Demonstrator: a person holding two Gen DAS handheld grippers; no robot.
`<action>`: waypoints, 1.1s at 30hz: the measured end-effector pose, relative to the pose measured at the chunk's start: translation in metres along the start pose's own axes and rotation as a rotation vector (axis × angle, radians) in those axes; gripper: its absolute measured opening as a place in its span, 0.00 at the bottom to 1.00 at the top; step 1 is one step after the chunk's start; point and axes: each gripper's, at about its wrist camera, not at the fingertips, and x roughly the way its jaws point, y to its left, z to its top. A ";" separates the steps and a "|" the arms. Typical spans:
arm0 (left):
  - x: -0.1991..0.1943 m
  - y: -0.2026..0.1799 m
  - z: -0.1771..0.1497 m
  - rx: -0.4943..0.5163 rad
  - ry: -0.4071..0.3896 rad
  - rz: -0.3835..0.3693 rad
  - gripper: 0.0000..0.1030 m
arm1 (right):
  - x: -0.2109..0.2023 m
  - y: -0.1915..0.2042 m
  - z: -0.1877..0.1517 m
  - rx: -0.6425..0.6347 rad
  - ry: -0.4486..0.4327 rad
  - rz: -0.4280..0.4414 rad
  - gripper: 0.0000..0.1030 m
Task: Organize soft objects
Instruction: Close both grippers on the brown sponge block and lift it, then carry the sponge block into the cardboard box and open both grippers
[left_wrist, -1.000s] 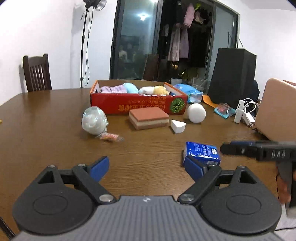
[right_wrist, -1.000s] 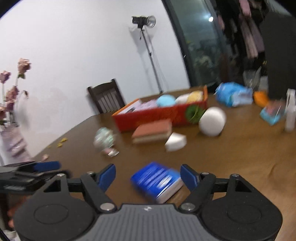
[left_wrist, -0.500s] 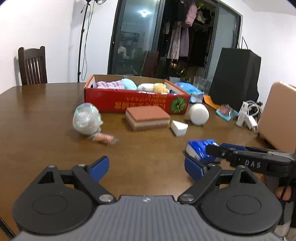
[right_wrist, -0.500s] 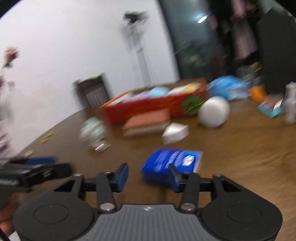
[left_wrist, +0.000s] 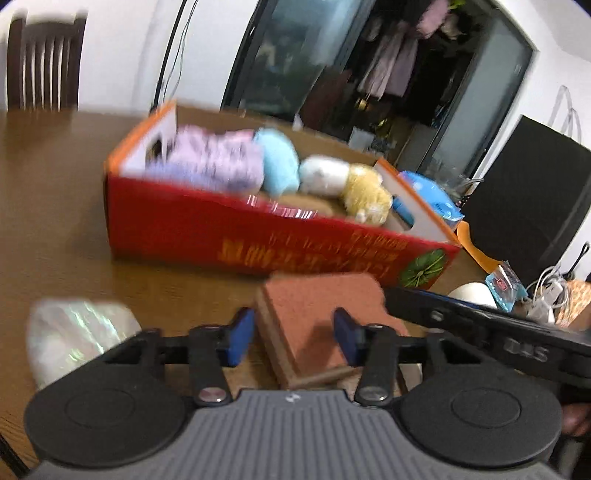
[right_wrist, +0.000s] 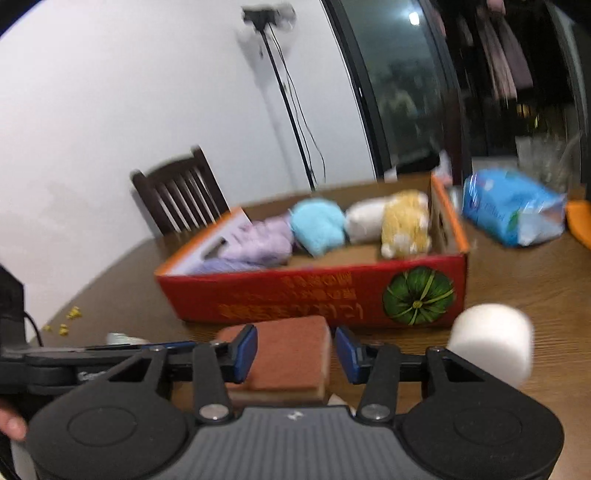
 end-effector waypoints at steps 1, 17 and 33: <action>-0.001 0.003 -0.002 -0.021 -0.001 -0.038 0.33 | 0.010 -0.004 0.000 0.031 0.019 0.004 0.39; -0.006 0.005 -0.003 -0.010 -0.016 -0.063 0.30 | 0.023 -0.017 -0.009 0.067 0.031 0.037 0.24; -0.178 -0.061 -0.080 0.115 -0.238 -0.113 0.26 | -0.138 0.047 -0.049 -0.048 -0.164 0.077 0.24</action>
